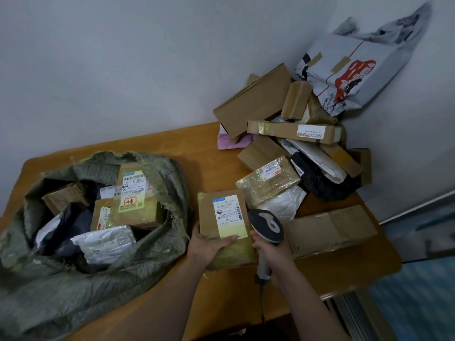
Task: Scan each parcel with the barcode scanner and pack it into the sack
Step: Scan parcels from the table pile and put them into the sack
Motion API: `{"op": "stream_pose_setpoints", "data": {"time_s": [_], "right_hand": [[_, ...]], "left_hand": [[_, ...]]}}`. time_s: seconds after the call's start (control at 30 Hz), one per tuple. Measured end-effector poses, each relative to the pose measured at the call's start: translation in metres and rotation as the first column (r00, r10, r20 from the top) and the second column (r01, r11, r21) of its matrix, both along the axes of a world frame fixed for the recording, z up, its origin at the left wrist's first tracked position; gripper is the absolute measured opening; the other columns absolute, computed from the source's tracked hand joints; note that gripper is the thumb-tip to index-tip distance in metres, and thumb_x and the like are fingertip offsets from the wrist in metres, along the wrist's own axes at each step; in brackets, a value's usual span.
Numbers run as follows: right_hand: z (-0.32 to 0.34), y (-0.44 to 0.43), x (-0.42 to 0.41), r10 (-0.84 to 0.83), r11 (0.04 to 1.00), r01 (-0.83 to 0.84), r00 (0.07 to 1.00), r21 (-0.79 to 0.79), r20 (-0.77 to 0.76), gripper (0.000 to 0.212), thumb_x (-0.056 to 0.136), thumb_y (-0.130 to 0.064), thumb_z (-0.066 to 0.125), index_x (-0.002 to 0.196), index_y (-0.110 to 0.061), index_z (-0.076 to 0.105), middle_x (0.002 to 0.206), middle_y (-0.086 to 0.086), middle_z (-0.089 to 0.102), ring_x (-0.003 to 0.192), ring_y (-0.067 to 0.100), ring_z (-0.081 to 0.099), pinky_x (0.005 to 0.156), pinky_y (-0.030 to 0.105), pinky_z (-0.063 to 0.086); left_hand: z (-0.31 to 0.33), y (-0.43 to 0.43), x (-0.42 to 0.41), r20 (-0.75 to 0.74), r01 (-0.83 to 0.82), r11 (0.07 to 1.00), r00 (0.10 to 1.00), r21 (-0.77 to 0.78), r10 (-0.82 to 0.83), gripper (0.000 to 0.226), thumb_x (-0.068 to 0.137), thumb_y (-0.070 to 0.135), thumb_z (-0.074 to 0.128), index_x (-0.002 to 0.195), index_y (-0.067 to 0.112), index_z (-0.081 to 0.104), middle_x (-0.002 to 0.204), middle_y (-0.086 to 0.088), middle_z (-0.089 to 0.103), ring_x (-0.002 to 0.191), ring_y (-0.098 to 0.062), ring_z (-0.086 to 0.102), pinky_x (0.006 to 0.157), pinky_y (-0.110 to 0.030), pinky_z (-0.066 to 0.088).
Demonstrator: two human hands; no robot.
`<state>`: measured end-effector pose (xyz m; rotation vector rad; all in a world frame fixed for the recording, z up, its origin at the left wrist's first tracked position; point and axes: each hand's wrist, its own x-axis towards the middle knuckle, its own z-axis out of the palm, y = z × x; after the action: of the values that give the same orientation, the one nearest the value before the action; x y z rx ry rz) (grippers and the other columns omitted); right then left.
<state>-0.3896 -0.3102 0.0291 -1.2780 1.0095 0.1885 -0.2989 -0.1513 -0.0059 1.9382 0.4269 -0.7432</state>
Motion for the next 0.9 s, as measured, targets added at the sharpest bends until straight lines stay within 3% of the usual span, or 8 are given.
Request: {"op": "stream_pose_setpoints", "data": {"time_s": [0.1, 0.23, 0.37, 0.57, 0.63, 0.7, 0.83, 0.9], "right_hand": [[0.011, 0.000, -0.004, -0.022, 0.998, 0.023, 0.999, -0.051, 0.029, 0.030, 0.090, -0.002, 0.065, 0.108, -0.023, 0.078, 0.114, -0.006, 0.068, 0.107, 0.015, 0.058, 0.084, 0.035, 0.046], [0.032, -0.004, -0.005, -0.135, 0.985, 0.137, 0.991, -0.101, 0.025, 0.017, 0.089, -0.013, 0.074, 0.093, -0.029, 0.077, 0.111, 0.001, 0.071, 0.104, 0.021, 0.062, 0.090, 0.043, 0.052], [0.063, -0.001, -0.003, -0.086, 0.981, 0.108, 0.987, -0.159, 0.137, 0.031, 0.090, -0.008, 0.069, 0.118, -0.022, 0.070, 0.110, -0.007, 0.064, 0.095, 0.009, 0.054, 0.090, 0.042, 0.046], [0.110, 0.029, 0.011, -0.080, 0.976, 0.133, 0.956, -0.174, 0.281, 0.022, 0.089, -0.007, 0.070, 0.101, -0.024, 0.069, 0.103, -0.003, 0.066, 0.095, 0.011, 0.056, 0.083, 0.037, 0.048], [0.121, 0.046, 0.018, -0.026, 0.978, 0.090, 0.948, -0.188, 0.318, 0.025, 0.089, -0.008, 0.069, 0.110, -0.021, 0.070, 0.106, -0.002, 0.066, 0.094, 0.006, 0.054, 0.081, 0.037, 0.048], [0.133, 0.066, 0.026, 0.020, 0.980, 0.049, 0.941, -0.194, 0.337, 0.025, 0.091, -0.007, 0.068, 0.114, -0.017, 0.070, 0.107, 0.005, 0.065, 0.095, 0.006, 0.053, 0.089, 0.046, 0.048], [0.148, 0.101, 0.039, 0.125, 0.977, -0.048, 0.919, -0.208, 0.373, 0.017, 0.093, -0.003, 0.066, 0.092, -0.018, 0.060, 0.098, 0.004, 0.064, 0.095, 0.009, 0.055, 0.105, 0.054, 0.045], [0.152, 0.117, 0.045, 0.151, 0.974, -0.067, 0.904, -0.216, 0.400, 0.023, 0.092, -0.004, 0.068, 0.086, -0.023, 0.057, 0.093, -0.002, 0.063, 0.095, 0.010, 0.058, 0.097, 0.051, 0.050]], "left_hand": [[0.007, 0.001, -0.012, 0.007, 0.004, 0.996, 1.000, -0.094, -0.004, 0.152, 0.034, 0.048, 0.104, 0.161, 0.021, 0.023, 0.145, -0.002, 0.057, 0.135, -0.026, 0.052, 0.116, -0.050, 0.042], [0.022, 0.002, -0.011, 0.134, 0.089, 0.976, 0.989, -0.198, -0.063, 0.147, 0.031, 0.058, 0.104, 0.156, 0.038, 0.030, 0.135, 0.013, 0.063, 0.130, -0.019, 0.057, 0.110, -0.051, 0.049], [0.060, 0.006, 0.003, 0.220, 0.215, 0.943, 0.962, -0.254, -0.161, 0.157, 0.036, 0.057, 0.103, 0.161, 0.051, 0.008, 0.145, 0.014, 0.057, 0.135, -0.018, 0.054, 0.111, -0.053, 0.048], [0.106, 0.038, 0.029, 0.384, 0.327, 0.925, 0.893, -0.195, -0.234, 0.167, 0.043, 0.057, 0.102, 0.159, 0.047, -0.018, 0.151, 0.016, 0.049, 0.139, -0.014, 0.048, 0.118, -0.051, 0.041], [0.114, 0.056, 0.039, 0.423, 0.322, 0.927, 0.880, -0.194, -0.217, 0.169, 0.040, 0.056, 0.103, 0.159, 0.047, -0.018, 0.147, 0.015, 0.056, 0.139, -0.016, 0.051, 0.116, -0.053, 0.043], [0.124, 0.075, 0.046, 0.448, 0.304, 0.935, 0.872, -0.182, -0.197, 0.169, 0.040, 0.051, 0.105, 0.159, 0.048, -0.015, 0.143, 0.014, 0.059, 0.136, -0.016, 0.055, 0.111, -0.052, 0.048], [0.143, 0.110, 0.054, 0.508, 0.253, 0.961, 0.846, -0.115, -0.162, 0.164, 0.048, 0.041, 0.104, 0.162, 0.041, -0.013, 0.145, 0.012, 0.057, 0.128, -0.013, 0.057, 0.091, -0.018, 0.053], [0.151, 0.124, 0.057, 0.561, 0.222, 0.974, 0.813, -0.047, -0.158, 0.164, 0.046, 0.051, 0.102, 0.162, 0.040, -0.014, 0.148, 0.010, 0.056, 0.131, -0.016, 0.057, 0.099, -0.031, 0.052]]}}
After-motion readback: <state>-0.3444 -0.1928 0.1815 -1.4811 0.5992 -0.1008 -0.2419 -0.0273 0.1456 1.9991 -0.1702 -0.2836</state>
